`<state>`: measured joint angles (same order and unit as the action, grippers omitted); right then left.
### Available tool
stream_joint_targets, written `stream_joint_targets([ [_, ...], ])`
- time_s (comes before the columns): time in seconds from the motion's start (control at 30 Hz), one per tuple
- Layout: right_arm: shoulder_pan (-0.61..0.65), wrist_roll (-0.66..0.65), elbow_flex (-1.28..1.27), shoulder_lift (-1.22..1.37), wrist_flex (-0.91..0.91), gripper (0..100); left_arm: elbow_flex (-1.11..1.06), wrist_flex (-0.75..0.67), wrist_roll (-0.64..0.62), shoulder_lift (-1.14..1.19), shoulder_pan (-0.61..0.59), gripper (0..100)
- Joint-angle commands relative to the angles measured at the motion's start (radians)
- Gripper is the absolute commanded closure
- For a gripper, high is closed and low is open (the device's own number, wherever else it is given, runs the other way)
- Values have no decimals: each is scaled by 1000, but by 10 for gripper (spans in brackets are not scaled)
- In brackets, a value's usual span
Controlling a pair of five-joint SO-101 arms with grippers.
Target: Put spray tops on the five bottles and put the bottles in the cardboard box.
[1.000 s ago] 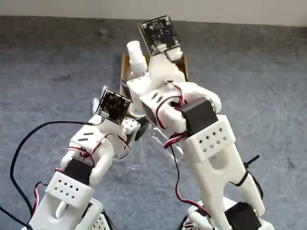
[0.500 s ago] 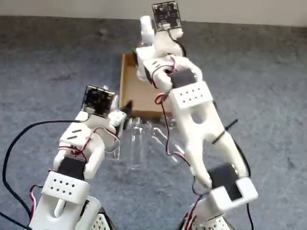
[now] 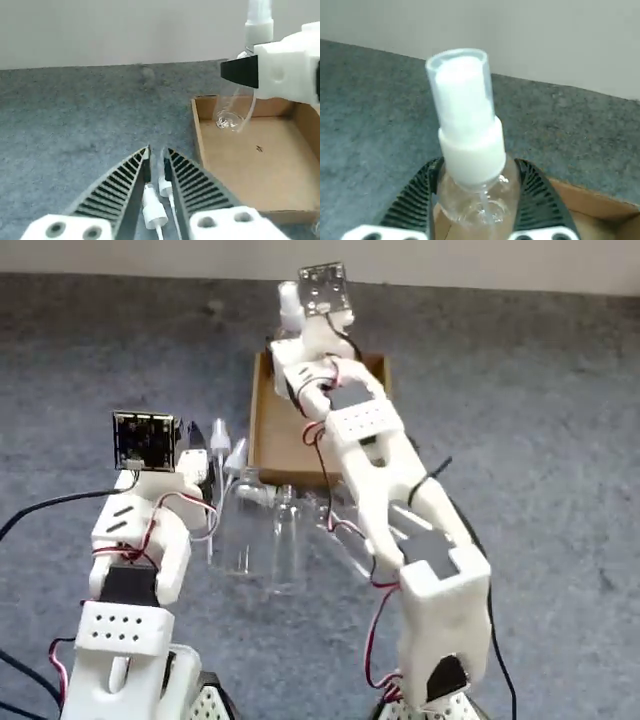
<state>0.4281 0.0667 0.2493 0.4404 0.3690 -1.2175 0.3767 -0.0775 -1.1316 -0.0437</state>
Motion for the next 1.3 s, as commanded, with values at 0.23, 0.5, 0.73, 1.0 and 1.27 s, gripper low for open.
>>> stream_joint_targets([
  [0.23,8,-3,469,274,140,995,31,-18,2,4,-10,995],
  [0.5,8,-3,723,450,251,995,30,-18,5,4,31,995],
  [0.73,13,-3,848,542,334,995,30,-18,5,4,36,995],
  [1.0,42,-9,901,567,378,930,30,-18,5,4,38,995],
  [1.27,42,-9,901,562,378,786,30,-18,5,4,38,995],
])
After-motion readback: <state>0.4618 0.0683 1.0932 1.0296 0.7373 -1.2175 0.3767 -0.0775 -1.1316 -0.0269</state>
